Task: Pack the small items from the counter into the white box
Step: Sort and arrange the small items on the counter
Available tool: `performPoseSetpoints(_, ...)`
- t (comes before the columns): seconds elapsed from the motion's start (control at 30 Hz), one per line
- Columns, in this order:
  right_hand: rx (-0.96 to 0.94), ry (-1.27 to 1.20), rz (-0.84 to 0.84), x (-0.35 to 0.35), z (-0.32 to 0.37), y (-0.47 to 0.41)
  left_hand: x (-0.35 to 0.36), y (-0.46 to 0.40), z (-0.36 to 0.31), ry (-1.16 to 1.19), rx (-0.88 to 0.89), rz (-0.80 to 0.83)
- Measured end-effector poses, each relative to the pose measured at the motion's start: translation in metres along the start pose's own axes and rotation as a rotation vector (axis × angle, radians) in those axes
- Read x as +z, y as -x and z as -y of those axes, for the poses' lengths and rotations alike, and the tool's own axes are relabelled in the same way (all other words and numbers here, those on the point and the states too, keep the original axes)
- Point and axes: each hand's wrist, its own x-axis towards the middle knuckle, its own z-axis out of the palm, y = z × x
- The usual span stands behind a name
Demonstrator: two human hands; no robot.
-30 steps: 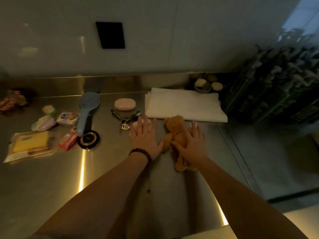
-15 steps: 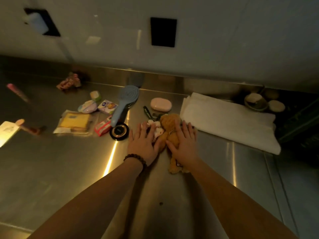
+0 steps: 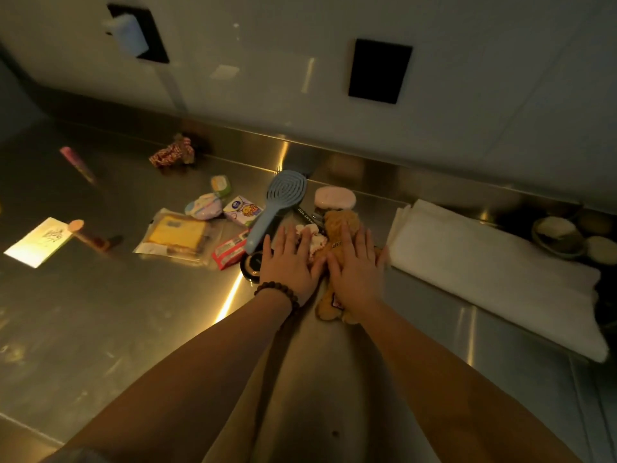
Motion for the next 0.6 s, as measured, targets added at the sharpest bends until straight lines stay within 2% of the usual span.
performPoseSetpoints(0.33, -0.003, 0.020, 0.016, 0.007, 0.010, -0.045, -0.001, -0.041, 0.010, 0.021, -0.085, -0.009)
performPoseSetpoints(0.6, -0.022, -0.026, 0.068, -0.013, 0.014, -0.029, -0.022, -0.019, 0.010, 0.124, -0.028, -0.068)
